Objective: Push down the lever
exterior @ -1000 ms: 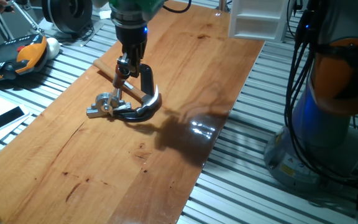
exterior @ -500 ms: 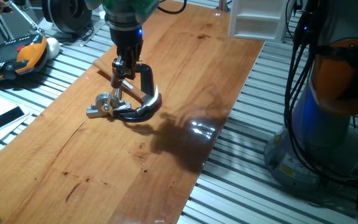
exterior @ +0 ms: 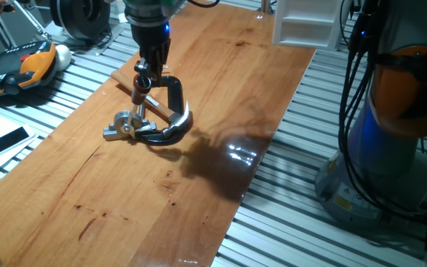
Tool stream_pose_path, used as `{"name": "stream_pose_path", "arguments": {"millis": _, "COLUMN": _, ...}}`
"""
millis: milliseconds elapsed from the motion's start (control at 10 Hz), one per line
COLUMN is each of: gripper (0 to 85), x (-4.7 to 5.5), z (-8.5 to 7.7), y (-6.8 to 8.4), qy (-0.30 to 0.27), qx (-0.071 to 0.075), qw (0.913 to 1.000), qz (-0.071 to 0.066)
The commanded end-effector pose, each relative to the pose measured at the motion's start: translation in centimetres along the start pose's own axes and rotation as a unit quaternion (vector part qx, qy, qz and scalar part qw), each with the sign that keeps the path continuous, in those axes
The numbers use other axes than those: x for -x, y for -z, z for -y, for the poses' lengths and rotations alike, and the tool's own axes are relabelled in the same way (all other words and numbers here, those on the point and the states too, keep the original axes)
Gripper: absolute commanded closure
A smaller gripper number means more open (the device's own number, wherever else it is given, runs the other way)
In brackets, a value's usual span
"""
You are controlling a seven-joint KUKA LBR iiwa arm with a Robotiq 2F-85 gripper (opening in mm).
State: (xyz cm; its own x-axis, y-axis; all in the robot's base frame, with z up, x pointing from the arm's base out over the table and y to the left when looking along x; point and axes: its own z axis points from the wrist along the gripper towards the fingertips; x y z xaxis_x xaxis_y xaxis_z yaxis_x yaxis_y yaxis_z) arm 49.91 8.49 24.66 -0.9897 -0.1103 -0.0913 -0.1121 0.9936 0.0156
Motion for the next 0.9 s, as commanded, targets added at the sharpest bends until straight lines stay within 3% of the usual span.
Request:
{"name": "stream_pose_path", "arguments": {"millis": 0, "gripper": 85.0, "x": 0.2, "z": -0.2, "y": -0.1, "qy": -0.002, "qx": 0.000, "qw": 1.0000, "qz": -0.001}}
{"name": "stream_pose_path", "arguments": {"millis": 800, "gripper": 85.0, "x": 1.0, "z": -2.0, "y": 0.1, "qy": -0.012, "qx": -0.004, "qw": 0.9999, "qz": -0.003}}
